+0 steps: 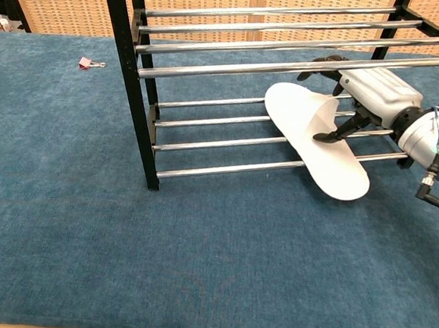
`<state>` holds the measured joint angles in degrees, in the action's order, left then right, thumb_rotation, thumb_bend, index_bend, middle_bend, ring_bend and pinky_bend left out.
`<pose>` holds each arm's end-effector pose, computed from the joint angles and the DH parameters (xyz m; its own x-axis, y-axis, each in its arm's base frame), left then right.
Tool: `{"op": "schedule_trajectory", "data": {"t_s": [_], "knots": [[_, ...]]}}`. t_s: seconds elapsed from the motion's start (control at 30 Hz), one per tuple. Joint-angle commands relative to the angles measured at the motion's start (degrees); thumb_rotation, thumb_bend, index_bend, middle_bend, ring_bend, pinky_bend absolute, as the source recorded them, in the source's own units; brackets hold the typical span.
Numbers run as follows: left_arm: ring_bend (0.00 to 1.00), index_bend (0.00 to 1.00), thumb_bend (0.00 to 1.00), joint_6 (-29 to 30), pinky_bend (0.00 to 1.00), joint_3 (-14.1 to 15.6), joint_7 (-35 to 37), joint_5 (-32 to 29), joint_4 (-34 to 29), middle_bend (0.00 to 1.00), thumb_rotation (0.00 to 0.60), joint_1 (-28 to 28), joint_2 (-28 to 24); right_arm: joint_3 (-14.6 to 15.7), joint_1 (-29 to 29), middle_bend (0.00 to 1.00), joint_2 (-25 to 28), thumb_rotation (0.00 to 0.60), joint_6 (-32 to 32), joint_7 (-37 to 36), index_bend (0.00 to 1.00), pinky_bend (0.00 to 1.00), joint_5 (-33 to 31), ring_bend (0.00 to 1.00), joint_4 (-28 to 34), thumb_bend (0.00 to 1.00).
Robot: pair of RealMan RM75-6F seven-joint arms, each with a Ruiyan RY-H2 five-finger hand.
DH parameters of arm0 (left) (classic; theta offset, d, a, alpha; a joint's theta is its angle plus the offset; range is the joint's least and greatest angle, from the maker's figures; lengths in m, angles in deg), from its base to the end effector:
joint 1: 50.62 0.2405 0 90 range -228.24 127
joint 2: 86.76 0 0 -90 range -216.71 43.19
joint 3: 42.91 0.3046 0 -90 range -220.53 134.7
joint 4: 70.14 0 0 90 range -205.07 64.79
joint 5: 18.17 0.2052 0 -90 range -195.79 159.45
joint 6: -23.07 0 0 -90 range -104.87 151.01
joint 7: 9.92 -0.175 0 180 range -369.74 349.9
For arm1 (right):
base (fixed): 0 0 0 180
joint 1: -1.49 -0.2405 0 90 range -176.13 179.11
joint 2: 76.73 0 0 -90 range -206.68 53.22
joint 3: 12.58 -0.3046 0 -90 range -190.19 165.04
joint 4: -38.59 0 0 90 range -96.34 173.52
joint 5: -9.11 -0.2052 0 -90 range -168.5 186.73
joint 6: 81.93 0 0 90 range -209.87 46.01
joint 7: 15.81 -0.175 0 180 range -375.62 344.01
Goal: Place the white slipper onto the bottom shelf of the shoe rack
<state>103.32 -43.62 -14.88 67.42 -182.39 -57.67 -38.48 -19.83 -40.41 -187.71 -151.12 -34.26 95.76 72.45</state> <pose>-0.2929 0.2123 0.2278 0.4147 0.1132 0.9029 0.9099 -0.0538 -0.4112 -0.2178 -0.4370 -0.0613 0.3123 -0.0125 0.9499 -0.8551 -0.4393 0.2753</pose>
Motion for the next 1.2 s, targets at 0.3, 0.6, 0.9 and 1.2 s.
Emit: {"op": "schedule_trajectory", "data": {"t_s": [0.3,0.6,0.9,1.2], "knots": [[0.00,0.00,0.00,0.1,0.00,0.2,-0.2,0.7,-0.3,0.00,0.600,0.0,0.1,6.2,6.0,0.12,6.7,0.600,-7.5,-0.1,0.21,0.29,5.4,0.02,7.1,0.18],[0.00,0.00,0.00,0.2,0.00,0.6,-1.3,1.7,-0.7,0.00,0.600,0.1,0.5,11.7,11.5,0.12,13.0,0.600,-15.1,0.2,0.21,0.25,10.7,0.02,10.9,0.18],[0.00,0.00,0.00,0.6,0.00,1.1,-2.5,2.9,-1.0,0.00,0.600,0.3,0.8,15.3,17.4,0.14,19.9,0.600,-24.6,-0.8,0.23,0.23,14.8,0.04,11.8,0.18],[0.00,0.00,0.00,1.3,0.00,1.4,-2.8,3.9,-1.1,0.00,0.600,0.8,0.8,18.2,25.2,0.16,24.7,0.600,-29.1,-3.4,0.27,0.19,14.9,0.07,8.1,0.18]]}}
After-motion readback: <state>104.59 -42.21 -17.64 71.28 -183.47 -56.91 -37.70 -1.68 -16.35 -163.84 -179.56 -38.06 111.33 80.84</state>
